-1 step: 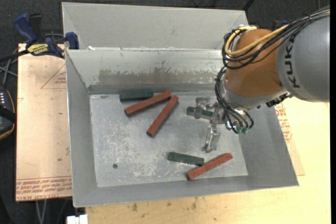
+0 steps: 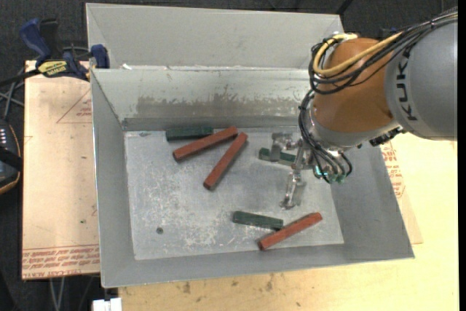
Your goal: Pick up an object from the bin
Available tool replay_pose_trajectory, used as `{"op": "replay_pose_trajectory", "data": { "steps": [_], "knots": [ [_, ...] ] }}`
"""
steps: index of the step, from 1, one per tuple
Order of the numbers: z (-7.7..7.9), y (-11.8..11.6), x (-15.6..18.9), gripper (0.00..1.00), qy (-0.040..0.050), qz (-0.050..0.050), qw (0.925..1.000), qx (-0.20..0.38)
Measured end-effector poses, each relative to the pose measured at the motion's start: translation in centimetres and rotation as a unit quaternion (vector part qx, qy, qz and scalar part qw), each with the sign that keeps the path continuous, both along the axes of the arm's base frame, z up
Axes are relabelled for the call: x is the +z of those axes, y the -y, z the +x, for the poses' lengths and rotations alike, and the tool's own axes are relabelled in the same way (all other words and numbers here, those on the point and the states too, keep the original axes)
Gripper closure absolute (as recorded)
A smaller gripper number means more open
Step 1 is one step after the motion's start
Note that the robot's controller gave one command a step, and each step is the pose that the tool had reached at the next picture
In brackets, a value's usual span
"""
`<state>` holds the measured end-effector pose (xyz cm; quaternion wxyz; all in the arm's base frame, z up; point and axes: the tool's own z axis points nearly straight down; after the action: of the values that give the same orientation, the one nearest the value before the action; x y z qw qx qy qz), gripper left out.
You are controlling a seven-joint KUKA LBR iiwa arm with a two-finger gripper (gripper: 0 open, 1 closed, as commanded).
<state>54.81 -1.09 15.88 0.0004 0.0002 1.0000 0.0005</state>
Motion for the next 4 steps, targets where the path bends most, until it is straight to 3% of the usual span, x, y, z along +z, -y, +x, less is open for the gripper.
{"op": "replay_pose_trajectory", "data": {
  "steps": [1, 2, 3, 4],
  "knots": [
    [-0.6, -3.0, -2.5, 0.0, 0.0024, -0.001, 0.9995, 0.032],
    [-4.9, -3.6, -6.1, 0.0, 0.0007, 0.002, 0.9919, 0.127],
    [-6.5, -4.1, -8.3, 1.0, -0.0001, 0.0, 0.9978, 0.066],
    [-6.5, -4.1, -8.3, 1.0, -0.0001, 0.0, 0.9978, 0.066]
  ]
}}
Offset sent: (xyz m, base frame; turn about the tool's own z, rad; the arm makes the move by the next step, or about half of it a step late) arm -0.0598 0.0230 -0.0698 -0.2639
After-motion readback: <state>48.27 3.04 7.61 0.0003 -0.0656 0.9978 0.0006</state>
